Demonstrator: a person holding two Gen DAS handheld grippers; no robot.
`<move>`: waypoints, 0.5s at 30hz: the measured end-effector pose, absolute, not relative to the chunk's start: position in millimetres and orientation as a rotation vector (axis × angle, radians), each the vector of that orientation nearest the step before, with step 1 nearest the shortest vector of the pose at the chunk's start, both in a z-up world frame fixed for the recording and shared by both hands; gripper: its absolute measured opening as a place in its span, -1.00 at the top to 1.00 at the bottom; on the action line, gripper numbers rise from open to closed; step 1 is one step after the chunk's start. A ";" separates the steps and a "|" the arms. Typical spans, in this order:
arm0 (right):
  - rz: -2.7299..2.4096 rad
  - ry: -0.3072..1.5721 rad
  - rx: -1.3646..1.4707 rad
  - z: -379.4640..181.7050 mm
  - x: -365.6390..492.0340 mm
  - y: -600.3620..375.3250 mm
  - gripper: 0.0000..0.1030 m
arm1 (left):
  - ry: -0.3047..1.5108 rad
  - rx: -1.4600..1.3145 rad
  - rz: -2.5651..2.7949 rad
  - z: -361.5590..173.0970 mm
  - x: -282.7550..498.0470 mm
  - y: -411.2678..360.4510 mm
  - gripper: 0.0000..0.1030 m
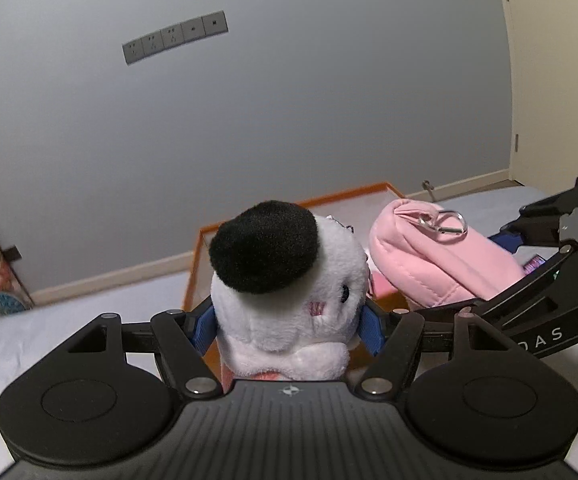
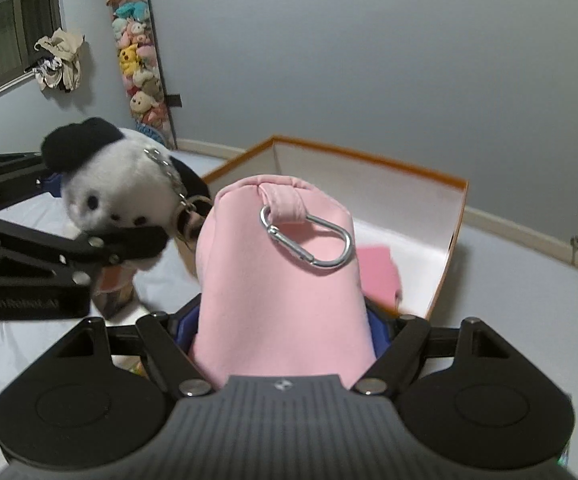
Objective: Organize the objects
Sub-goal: 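Carry the plush dog and pink pouch with both tools over the orange box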
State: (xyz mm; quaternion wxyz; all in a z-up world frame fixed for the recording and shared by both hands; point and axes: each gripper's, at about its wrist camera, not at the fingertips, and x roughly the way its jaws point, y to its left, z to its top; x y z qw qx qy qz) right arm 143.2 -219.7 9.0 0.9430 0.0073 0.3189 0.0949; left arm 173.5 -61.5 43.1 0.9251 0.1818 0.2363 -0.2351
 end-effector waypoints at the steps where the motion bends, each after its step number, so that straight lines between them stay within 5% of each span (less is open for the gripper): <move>1: 0.192 0.643 0.009 12.0 147.1 -221.7 -0.52 | 0.481 0.371 -0.485 44.4 178.9 -64.2 -0.53; 15: 0.167 0.623 -0.044 21.6 210.5 -258.9 -0.51 | 0.492 0.390 -0.502 47.5 245.5 -82.5 -0.53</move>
